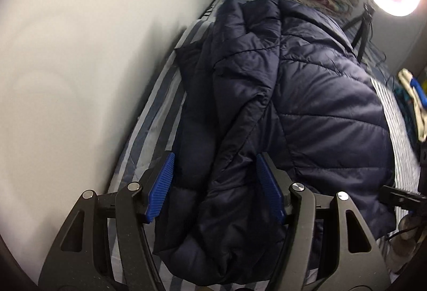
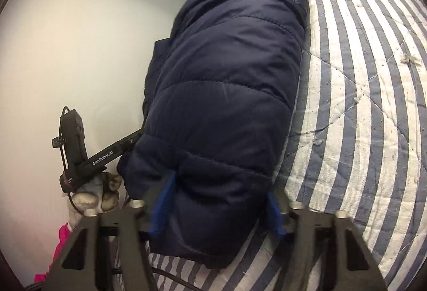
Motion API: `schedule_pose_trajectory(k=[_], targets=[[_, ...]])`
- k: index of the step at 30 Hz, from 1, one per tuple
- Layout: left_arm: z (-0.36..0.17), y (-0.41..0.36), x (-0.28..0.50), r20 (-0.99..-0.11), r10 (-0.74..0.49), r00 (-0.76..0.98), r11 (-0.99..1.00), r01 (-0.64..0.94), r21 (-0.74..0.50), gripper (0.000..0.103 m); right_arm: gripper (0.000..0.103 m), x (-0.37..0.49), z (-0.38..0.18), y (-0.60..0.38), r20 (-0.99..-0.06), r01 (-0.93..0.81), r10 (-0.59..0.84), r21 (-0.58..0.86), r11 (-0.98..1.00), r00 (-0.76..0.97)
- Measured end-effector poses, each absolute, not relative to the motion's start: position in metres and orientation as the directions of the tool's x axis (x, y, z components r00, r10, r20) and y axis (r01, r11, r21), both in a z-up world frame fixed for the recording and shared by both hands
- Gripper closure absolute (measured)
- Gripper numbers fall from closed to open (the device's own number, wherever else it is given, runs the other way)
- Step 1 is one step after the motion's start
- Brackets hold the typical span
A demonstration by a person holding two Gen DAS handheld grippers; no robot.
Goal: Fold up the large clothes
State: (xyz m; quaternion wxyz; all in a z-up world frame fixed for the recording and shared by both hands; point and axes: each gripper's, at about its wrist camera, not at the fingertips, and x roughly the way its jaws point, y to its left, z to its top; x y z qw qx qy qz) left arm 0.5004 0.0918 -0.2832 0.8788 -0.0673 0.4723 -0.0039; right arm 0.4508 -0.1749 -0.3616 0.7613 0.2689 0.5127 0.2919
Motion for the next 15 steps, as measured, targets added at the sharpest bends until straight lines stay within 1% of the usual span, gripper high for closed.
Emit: schedule_pose_trajectory(k=[1,3,5,9,15], targets=[[-0.282,0.091,0.498,-0.830,-0.065,0.554,0.991,-0.059,-0.117,0.038,0.059,0.453,-0.360,-0.175,-0.634,-0.164,0.710,0.700,0.695,0.306],[-0.279,0.087,0.495,-0.832,-0.052,0.553,0.995,-0.045,-0.092,0.038,0.074,0.454,-0.351,-0.170,-0.664,-0.175,0.679,0.662,0.728,0.313],[-0.273,0.081,0.487,-0.831,-0.041,0.554,0.998,-0.025,-0.066,0.038,0.078,0.456,-0.339,-0.169,-0.682,-0.190,0.659,0.635,0.749,0.317],[-0.258,0.075,0.466,-0.824,-0.065,0.563,0.997,0.006,-0.075,0.038,0.082,0.442,-0.318,-0.167,-0.720,-0.208,0.619,0.584,0.785,0.314],[-0.232,0.056,0.419,-0.806,-0.132,0.577,0.991,0.090,-0.098,0.038,0.083,0.397,-0.294,-0.187,-0.772,-0.237,0.567,0.517,0.823,0.286]])
